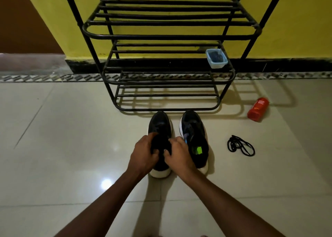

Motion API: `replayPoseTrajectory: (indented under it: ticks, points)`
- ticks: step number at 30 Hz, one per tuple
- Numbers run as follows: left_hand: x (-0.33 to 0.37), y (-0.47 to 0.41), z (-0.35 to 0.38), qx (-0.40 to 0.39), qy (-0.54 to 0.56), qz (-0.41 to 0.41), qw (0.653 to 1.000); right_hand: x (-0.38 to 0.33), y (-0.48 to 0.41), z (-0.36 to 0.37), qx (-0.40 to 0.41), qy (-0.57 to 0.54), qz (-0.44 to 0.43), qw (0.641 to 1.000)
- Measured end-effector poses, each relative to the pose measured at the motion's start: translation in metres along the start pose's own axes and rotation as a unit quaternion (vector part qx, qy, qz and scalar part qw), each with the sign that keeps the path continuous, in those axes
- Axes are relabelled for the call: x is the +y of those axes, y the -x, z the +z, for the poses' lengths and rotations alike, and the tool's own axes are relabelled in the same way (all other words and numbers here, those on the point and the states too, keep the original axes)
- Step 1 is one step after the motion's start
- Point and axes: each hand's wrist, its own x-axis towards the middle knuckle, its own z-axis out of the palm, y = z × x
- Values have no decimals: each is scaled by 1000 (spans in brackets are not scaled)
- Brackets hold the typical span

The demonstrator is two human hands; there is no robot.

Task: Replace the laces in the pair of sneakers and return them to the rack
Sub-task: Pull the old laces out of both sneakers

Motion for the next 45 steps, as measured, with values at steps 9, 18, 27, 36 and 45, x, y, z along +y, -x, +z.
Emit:
replayPoseTrajectory:
  ticks: [9, 18, 27, 36, 45]
  points:
    - [-6, -23, 6, 50, -48, 32, 997, -2, -14, 19, 41, -10, -13, 999]
    - [-8, -36, 1, 37, -83, 26, 996, -1, -5, 20, 65, -40, -17, 997]
    - [-21, -39, 6, 49, 56, -28, 997, -7, -29, 13, 95, 22, 9, 995]
    - [-33, -37, 8, 38, 161, 19, 986, 0, -22, 30, 162, -47, 24, 985]
    - [-27, -42, -5, 12, 125, 50, 991, 4, -20, 29, 180, -64, 14, 982]
